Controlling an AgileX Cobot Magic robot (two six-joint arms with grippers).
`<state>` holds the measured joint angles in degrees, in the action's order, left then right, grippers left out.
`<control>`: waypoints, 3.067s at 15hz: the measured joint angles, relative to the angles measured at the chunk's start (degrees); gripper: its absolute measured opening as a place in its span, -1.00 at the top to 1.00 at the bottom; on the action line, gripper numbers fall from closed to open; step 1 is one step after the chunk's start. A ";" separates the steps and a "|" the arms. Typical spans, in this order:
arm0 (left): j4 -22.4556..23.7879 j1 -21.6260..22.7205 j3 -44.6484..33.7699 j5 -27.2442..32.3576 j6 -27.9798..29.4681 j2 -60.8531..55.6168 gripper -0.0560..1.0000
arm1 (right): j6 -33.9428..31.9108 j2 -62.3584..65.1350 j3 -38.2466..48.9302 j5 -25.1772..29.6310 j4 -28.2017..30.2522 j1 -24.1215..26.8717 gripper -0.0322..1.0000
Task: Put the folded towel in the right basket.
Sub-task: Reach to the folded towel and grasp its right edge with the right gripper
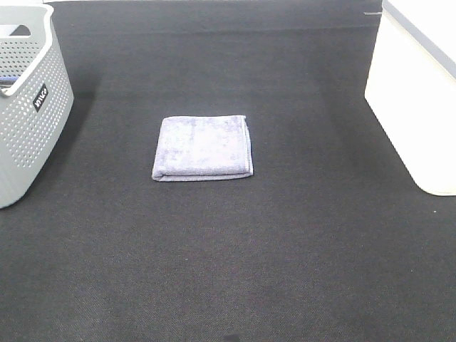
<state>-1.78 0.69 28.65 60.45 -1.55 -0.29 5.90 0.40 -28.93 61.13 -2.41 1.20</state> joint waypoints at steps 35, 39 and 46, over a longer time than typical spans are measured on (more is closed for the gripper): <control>0.00 0.00 0.00 0.00 0.00 0.00 -0.94 | 7.10 -115.68 -85.83 7.56 -12.61 -13.64 -0.43; 0.00 0.00 0.00 0.00 0.00 0.00 -0.94 | 7.10 -121.58 -85.94 7.33 -20.80 -13.98 -0.43; 0.00 0.00 0.00 0.00 0.00 0.00 -0.94 | 10.03 -137.40 -86.40 5.73 -35.81 -13.92 -0.43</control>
<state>-1.78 0.69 28.65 60.45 -1.55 -0.29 15.93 -136.99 -115.34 66.86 -38.22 -12.72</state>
